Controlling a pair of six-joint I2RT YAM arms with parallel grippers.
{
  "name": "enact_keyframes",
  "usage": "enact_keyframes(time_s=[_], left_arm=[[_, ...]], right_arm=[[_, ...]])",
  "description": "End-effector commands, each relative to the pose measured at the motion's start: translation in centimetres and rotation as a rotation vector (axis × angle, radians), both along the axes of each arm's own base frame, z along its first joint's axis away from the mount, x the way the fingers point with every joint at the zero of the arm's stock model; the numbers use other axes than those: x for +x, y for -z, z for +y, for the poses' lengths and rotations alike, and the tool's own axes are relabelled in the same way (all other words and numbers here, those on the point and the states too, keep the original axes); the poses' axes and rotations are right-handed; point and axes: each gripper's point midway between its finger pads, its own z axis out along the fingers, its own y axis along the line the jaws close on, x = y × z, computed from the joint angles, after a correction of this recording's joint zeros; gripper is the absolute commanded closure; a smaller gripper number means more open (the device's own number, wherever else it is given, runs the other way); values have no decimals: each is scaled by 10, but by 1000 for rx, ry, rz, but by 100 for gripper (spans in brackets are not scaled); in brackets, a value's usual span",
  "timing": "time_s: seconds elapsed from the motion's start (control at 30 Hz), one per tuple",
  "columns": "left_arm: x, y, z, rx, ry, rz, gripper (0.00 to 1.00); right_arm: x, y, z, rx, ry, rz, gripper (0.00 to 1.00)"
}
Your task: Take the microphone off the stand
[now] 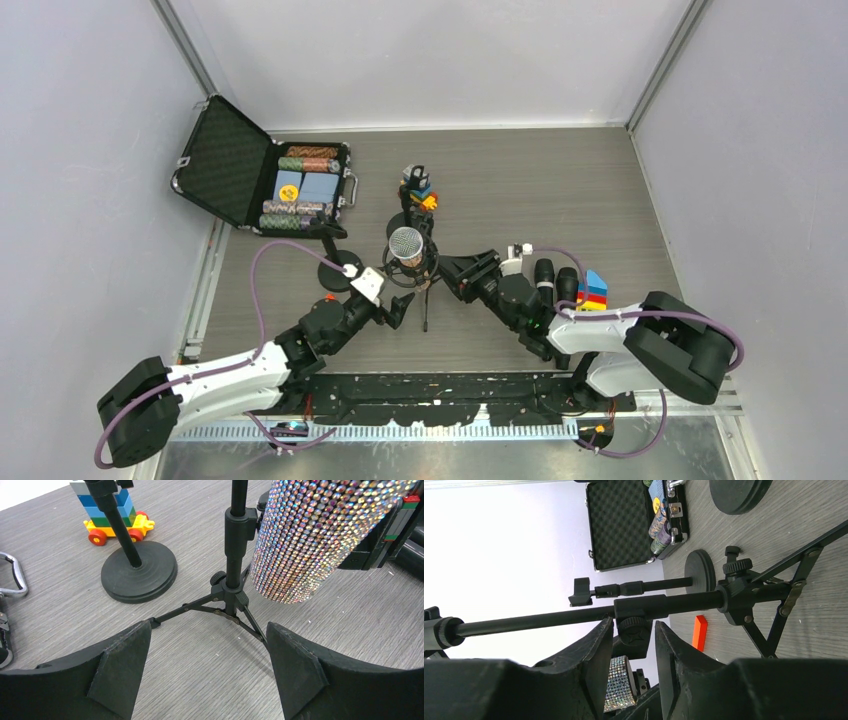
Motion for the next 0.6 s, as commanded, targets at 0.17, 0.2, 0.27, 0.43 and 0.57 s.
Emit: enact_keyframes(time_s=[0.17, 0.2, 0.27, 0.43, 0.57], left_arm=[[7, -24, -4, -30, -8, -51, 12], [6, -24, -5, -30, -7, -51, 12], [6, -25, -5, -32, -5, -52, 12], [7, -25, -5, -30, -6, -52, 12], [7, -25, -5, -27, -9, -50, 12]], right_arm=[[0, -21, 8, 79, -22, -65, 67], [0, -21, 8, 83, -20, -65, 70], [0, -20, 6, 97, -14, -69, 72], [-2, -20, 4, 123, -19, -91, 66], [-2, -21, 7, 127, -28, -97, 73]])
